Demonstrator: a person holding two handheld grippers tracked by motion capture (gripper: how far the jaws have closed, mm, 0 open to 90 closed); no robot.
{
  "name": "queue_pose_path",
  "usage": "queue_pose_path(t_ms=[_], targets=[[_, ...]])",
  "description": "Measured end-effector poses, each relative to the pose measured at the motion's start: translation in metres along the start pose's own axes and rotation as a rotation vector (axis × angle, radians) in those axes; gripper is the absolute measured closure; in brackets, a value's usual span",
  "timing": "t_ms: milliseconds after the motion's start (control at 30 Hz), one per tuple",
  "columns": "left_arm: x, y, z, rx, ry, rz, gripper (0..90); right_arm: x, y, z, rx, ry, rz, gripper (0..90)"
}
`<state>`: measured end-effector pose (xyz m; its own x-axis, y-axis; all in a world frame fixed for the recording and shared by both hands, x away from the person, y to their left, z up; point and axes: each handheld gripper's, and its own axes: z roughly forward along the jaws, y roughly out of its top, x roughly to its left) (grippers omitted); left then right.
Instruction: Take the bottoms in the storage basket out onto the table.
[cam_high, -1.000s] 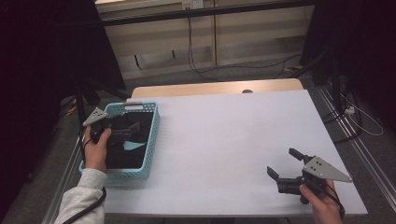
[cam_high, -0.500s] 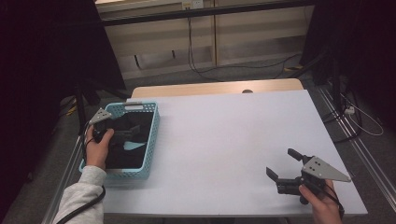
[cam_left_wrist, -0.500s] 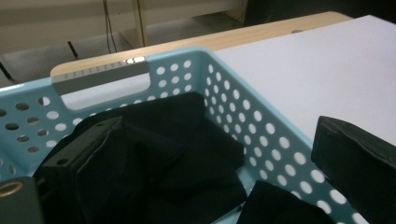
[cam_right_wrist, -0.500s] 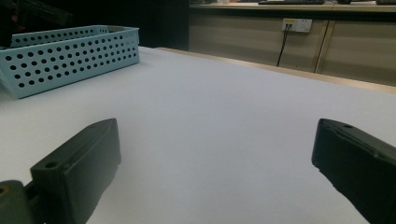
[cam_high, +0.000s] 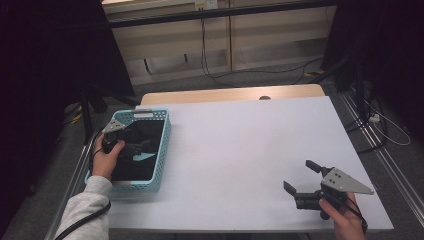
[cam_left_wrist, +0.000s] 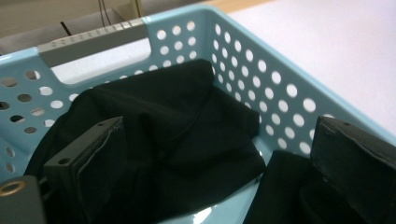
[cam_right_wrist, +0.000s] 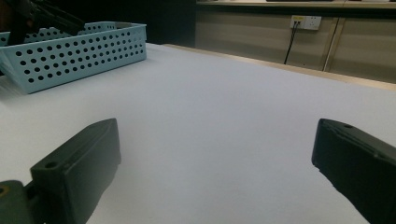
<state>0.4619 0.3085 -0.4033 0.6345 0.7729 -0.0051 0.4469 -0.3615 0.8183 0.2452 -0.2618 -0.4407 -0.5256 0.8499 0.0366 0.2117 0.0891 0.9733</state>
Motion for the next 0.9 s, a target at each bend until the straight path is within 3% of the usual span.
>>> queue_pose_path(t_ms=[500, 567, 767, 900], targets=[[0.0023, -0.0030, 0.0010, 0.072, -0.040, 0.046, 5.5, 0.0011, 0.0003, 0.0000, -0.003, 0.026, 0.002, 0.0], [0.0032, -0.0038, 0.0006, 0.086, -0.048, 0.071, 5.9, 0.0011, 0.0002, 0.0004, -0.001, 0.026, 0.003, 0.0], [0.0031, -0.0057, -0.0006, 0.098, -0.065, 0.112, 6.2, 0.0010, 0.0000, 0.0003, -0.005, 0.035, 0.008, 0.0], [0.0035, -0.0079, -0.0008, 0.102, -0.092, 0.112, 7.1, 0.0004, -0.0001, 0.0000, -0.009, 0.041, 0.009, 0.0]])
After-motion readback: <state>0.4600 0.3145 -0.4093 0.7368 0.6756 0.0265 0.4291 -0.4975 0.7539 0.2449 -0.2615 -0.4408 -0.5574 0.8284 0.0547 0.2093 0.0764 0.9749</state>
